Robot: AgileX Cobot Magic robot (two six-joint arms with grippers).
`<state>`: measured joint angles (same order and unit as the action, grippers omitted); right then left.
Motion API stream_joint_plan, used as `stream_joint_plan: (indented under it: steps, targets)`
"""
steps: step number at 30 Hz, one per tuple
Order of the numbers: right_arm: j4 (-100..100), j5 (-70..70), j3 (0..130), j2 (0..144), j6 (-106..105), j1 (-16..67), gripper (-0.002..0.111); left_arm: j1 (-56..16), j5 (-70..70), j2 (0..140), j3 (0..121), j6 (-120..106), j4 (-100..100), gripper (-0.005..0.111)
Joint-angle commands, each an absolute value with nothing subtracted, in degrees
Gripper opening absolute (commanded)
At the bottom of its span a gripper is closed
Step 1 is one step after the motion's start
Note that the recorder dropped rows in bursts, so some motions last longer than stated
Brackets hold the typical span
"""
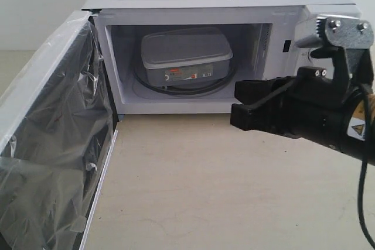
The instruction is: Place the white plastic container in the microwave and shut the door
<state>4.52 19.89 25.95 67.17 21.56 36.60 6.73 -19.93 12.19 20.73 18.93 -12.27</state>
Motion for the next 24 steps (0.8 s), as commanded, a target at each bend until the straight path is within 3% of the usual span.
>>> stream_joint_plan:
  steps: [1, 7, 16, 24]
  targets:
    - [4.9, 11.3, 25.8, 61.9, 19.9, 36.5, 0.0, 6.8, -28.7, 16.3, 26.0, 5.5, -22.1, 0.004]
    - [4.9, 5.6, 25.8, 55.5, 18.6, 36.5, 0.0, 6.8, -39.8, 21.7, 31.6, -15.4, -40.8, 0.004]
    - [5.0, -8.9, 25.8, 45.7, 17.0, 36.5, 0.0, 6.8, -56.1, 32.2, 37.4, -17.6, -40.4, 0.004]
    - [5.0, -15.0, 25.8, 42.8, 17.0, 36.5, 0.0, 6.8, -57.1, 35.2, 39.5, -17.6, -42.9, 0.004]
